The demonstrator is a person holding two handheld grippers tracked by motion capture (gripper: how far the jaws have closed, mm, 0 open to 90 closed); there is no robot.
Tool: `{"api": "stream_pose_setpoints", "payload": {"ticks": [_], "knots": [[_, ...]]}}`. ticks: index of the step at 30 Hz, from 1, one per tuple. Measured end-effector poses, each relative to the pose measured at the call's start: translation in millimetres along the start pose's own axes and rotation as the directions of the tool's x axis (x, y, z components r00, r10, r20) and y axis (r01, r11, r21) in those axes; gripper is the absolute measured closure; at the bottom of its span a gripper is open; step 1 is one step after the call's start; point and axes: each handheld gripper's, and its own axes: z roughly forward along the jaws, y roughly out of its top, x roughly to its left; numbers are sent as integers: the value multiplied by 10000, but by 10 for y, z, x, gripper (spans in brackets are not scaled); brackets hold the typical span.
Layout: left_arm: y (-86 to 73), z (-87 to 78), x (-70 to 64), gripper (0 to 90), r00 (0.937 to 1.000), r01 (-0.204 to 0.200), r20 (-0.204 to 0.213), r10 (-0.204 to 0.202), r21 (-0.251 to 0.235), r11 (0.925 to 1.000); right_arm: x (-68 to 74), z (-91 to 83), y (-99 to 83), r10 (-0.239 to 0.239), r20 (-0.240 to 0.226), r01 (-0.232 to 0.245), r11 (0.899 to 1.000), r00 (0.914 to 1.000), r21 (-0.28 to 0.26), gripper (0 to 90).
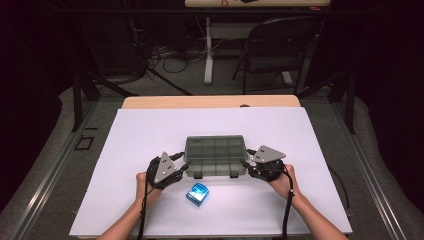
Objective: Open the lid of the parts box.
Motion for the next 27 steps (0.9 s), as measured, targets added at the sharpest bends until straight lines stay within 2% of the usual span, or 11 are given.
{"api": "stream_pose_setpoints", "payload": {"ticks": [12, 21, 27], "knots": [[36, 0, 56, 614, 9997, 252, 23, -252, 103, 9996, 24, -8, 37, 93, 381, -89, 9999, 9992, -90, 586], [65, -9, 91, 625, 9998, 109, 133, -112, 205, 9997, 41, -26, 57, 206, 381, -208, 9998, 9991, 47, 587], [70, -11, 123, 633, 9994, 239, 237, -244, 208, 9995, 39, -36, 65, 215, 284, -218, 9997, 9994, 104, 594]]}}
